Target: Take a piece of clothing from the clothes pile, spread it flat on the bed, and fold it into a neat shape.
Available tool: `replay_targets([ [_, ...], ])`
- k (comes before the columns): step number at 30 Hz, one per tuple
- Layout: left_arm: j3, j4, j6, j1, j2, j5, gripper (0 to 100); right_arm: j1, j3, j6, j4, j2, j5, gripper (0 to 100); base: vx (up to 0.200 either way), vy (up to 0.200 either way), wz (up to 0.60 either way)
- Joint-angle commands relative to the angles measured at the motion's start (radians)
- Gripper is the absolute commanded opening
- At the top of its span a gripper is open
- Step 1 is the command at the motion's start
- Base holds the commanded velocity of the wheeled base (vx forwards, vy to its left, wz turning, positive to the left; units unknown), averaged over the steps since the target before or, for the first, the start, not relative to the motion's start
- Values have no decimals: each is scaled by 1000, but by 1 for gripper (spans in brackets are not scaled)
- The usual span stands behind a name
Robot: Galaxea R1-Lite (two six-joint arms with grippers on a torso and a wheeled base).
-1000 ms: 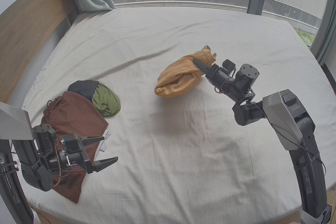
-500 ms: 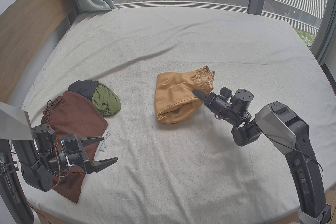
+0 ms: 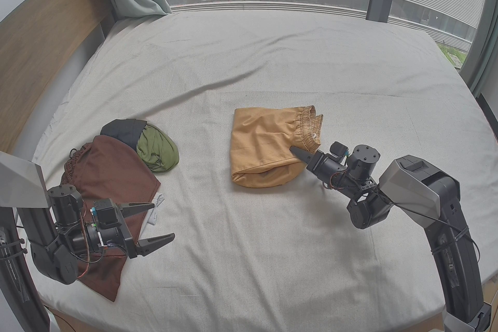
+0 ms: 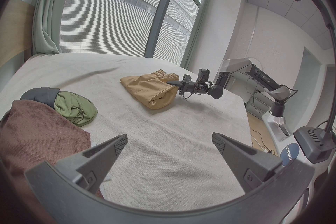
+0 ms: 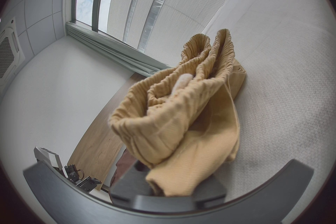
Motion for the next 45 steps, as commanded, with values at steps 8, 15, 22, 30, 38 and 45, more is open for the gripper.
replay_targets([
  [8, -3, 0, 1, -1, 0, 0, 100, -20, 101, -50, -22, -34, 1, 100, 0, 0, 0],
  [15, -9, 0, -1, -4, -3, 0, 100, -22, 381, -162, -67, -111, 2, 100, 0, 0, 0],
  [22, -9, 0, -1, -4, -8, 0, 100, 40, 569, -185, -148, -181, 4, 100, 0, 0, 0],
  [30, -10, 0, -1, -2, -11, 0, 100, 107, 641, -199, -151, -325, 38, 100, 0, 0, 0],
  [38, -9, 0, -1, -5, -9, 2, 100, 99, 462, -131, -125, -358, 41, 100, 0, 0, 0],
  [45, -9, 0, -1, -5, -6, 0, 100, 64, 307, -122, -47, -301, 33, 100, 0, 0, 0],
])
